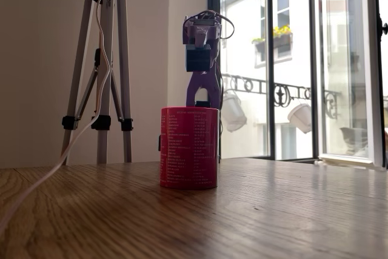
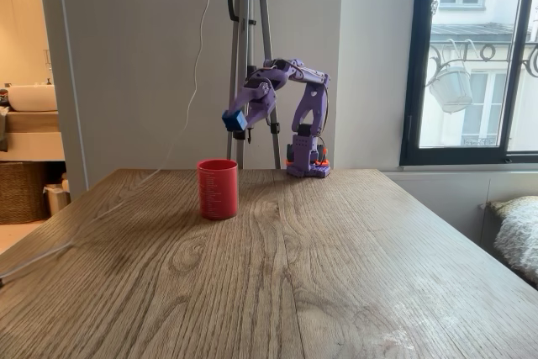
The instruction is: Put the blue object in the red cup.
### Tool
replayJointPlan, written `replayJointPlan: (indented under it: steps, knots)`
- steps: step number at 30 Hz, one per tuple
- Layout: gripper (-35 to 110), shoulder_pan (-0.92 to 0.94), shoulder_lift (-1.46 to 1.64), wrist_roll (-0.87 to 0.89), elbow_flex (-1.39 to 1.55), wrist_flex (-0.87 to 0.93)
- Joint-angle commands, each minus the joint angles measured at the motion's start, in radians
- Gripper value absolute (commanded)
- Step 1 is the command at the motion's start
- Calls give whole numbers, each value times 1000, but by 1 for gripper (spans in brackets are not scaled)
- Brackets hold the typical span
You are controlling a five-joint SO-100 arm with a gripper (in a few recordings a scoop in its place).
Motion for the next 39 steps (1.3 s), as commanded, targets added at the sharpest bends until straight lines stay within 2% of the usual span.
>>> replayJointPlan:
  steps: [1, 15, 27, 28, 29, 30, 34, 39]
  knots:
    - [0, 26, -26, -8, -17, -132]
    - [0, -12, -87, 84, 84, -256]
    - [0, -26, -110, 92, 91, -265]
    - [7, -25, -110, 104, 91, -258]
    - [26, -23, -112, 127, 91, -239]
    - [34, -21, -115, 129, 91, -224]
    - [47, -14, -121, 155, 84, -187]
    - [51, 3, -123, 170, 77, -167]
